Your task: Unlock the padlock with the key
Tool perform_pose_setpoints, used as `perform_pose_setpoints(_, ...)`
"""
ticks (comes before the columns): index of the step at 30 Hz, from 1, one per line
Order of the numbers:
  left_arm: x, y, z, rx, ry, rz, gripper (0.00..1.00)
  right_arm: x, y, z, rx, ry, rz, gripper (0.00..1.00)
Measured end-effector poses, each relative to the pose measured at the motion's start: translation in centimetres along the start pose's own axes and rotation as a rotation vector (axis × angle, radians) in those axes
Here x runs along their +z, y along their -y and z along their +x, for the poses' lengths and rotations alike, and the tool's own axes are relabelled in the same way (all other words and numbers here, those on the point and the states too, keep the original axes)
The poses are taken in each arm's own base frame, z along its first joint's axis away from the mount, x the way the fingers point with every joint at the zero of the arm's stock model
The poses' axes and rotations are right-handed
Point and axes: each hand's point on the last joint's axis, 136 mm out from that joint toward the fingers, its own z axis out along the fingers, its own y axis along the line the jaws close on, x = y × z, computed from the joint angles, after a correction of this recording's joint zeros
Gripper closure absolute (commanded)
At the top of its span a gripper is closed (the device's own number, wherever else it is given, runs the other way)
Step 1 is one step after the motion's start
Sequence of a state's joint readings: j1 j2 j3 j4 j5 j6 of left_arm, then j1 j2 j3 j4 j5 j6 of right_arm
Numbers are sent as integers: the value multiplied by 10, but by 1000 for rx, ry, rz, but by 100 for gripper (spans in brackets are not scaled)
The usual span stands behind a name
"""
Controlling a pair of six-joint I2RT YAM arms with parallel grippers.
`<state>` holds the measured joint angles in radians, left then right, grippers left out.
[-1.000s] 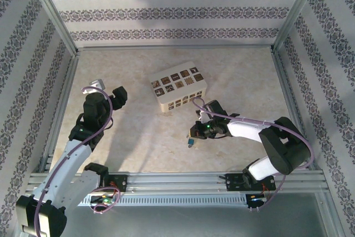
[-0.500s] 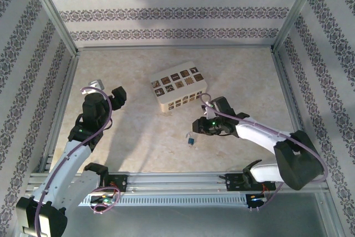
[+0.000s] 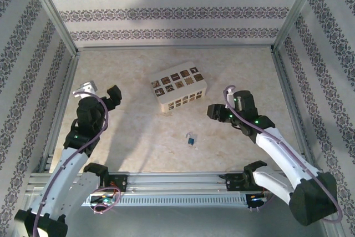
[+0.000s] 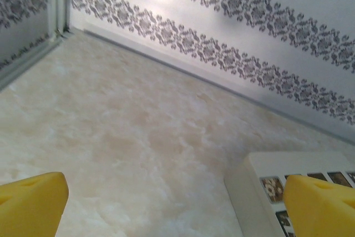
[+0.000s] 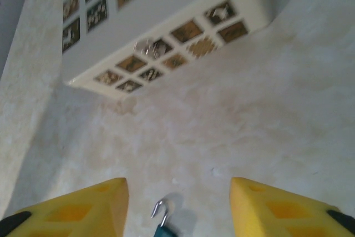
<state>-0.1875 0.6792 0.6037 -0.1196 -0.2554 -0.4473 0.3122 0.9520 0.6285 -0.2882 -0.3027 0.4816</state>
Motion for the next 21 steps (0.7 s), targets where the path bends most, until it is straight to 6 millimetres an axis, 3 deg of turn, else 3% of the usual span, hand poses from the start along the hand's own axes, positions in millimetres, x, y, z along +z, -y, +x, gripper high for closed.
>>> perform_pose_setpoints(13, -13, -30, -13, 37, 100, -140, 1, -54, 40, -73, -70, 378, 189, 16)
perform_pose_setpoints(17, -13, -33, -14, 53, 106, -162, 1, -60, 59, -81, -93, 440, 264, 2)
perform_pose_setpoints(21, -13, -38, -12, 75, 111, -187, 1, -63, 78, -85, -143, 483, 350, 2)
